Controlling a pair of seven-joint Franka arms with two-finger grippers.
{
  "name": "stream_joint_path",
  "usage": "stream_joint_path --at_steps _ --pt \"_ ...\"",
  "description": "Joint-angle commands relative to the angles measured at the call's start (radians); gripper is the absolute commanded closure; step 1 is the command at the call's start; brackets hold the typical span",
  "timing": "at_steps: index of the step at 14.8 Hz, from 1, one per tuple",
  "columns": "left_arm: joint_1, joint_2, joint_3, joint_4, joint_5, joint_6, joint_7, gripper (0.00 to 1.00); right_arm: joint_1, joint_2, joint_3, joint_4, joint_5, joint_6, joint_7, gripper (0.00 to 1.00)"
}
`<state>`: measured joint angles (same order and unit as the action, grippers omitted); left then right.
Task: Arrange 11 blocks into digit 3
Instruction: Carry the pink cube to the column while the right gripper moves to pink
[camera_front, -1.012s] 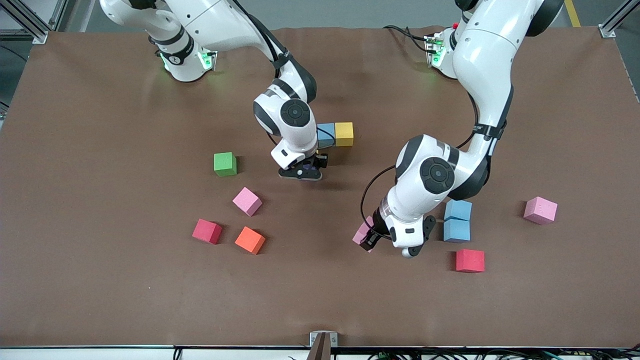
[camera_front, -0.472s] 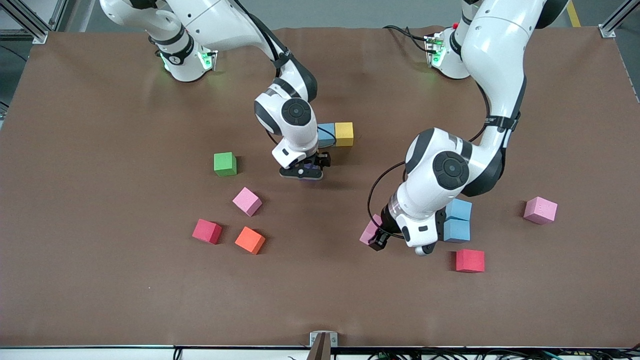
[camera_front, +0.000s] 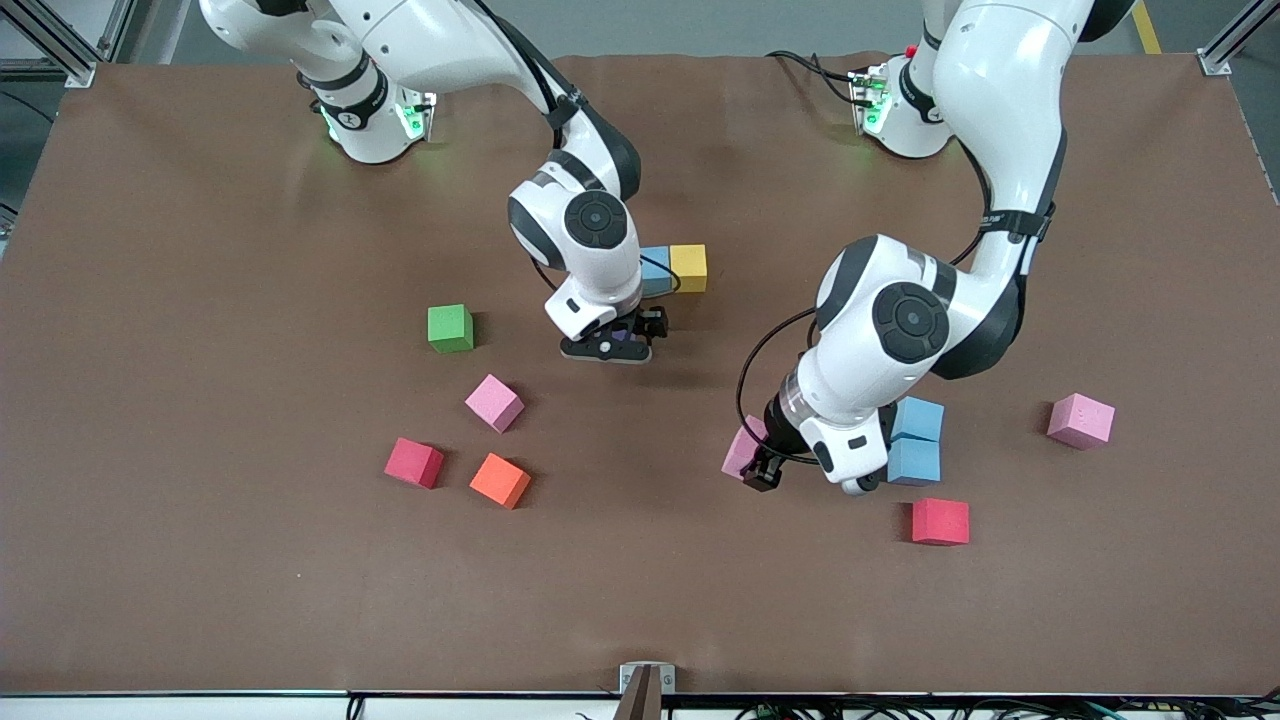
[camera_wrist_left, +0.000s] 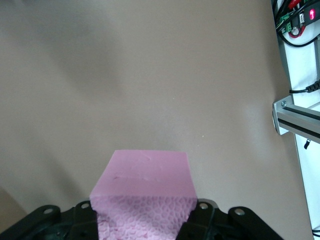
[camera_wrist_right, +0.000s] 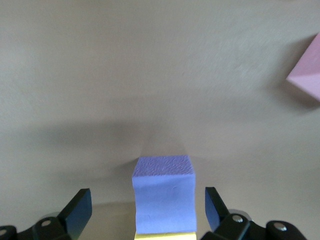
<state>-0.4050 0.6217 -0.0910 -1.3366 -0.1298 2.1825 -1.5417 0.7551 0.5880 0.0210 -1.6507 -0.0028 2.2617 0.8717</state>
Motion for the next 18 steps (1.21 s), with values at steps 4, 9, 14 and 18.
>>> stream_joint_path --at_steps 4,9,14,18 --pt "-0.002 -0.066 0.014 -0.016 0.038 -0.110 -0.014 0.95 -0.117 -0.091 0.007 -0.009 -0.003 -0.114 -0.166 0.00" --pt "0.011 -0.073 0.017 -0.012 0.074 -0.154 -0.005 0.95 -0.236 -0.161 0.007 -0.009 -0.003 -0.211 -0.279 0.00" --pt "-0.024 -0.059 0.011 -0.018 0.076 -0.173 -0.047 0.95 -0.345 -0.218 0.005 -0.008 -0.003 -0.316 -0.356 0.00" --pt "-0.063 -0.027 0.008 -0.036 0.084 -0.173 -0.227 0.94 -0.451 -0.251 0.005 -0.006 -0.003 -0.363 -0.522 0.00"
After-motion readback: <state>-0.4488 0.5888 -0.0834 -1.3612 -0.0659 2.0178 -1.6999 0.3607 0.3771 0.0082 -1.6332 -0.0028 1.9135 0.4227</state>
